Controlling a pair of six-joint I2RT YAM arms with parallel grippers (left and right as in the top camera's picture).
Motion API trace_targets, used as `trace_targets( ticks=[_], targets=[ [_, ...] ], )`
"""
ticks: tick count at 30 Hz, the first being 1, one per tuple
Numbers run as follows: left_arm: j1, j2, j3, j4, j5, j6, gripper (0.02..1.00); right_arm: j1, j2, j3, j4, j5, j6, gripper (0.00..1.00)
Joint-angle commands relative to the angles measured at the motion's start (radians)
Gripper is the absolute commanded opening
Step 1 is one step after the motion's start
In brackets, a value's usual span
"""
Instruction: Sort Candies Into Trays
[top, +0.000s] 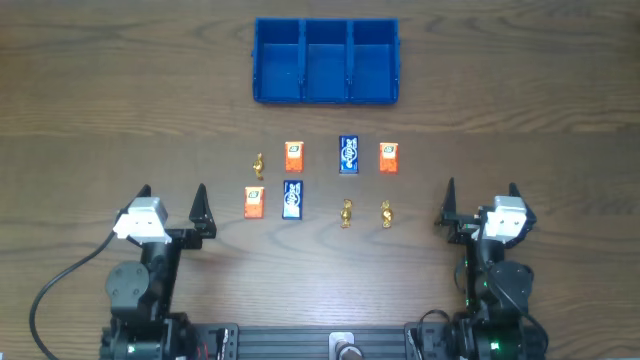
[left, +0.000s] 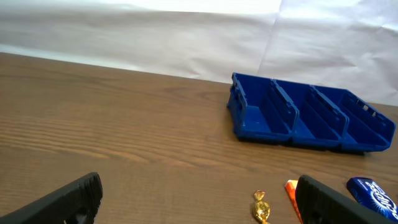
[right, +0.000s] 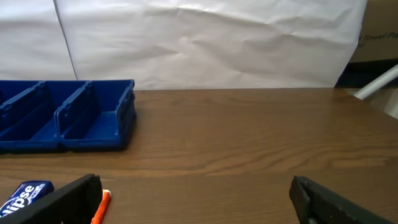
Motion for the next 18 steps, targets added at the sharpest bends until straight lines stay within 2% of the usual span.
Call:
trace_targets(
  ticks=[1, 6, 10, 14, 18],
  targets=[
    [0.006, -0.006, -0.023, -0.026, 0.018, 0.014, 0.998, -0.006, -0.007, -0.001, -0.005, 0.0, 0.008, 0.998],
    [0.006, -0.006, -0.023, -0.026, 0.024, 0.009, 0.998, -0.006, -0.007, -0.001, -0.005, 0.0, 0.007, 0.998],
    [-0.021, 0.027, 0.006, -0.034, 0.025, -0.124, 1.0, -0.006, -0.007, -0.001, -0.005, 0.0, 0.008, 0.998],
    [-0.078, 0.276, 0.318, -0.267, 0.082, -0.143, 1.0, -0.006, -0.007, -0.001, -0.005, 0.0, 0.008, 0.998],
    [-0.187, 0.587, 0.597, -0.489, 0.031, -0.133, 1.0, -0.006, -0.007, -0.001, -0.005, 0.0, 0.008, 0.998]
  ],
)
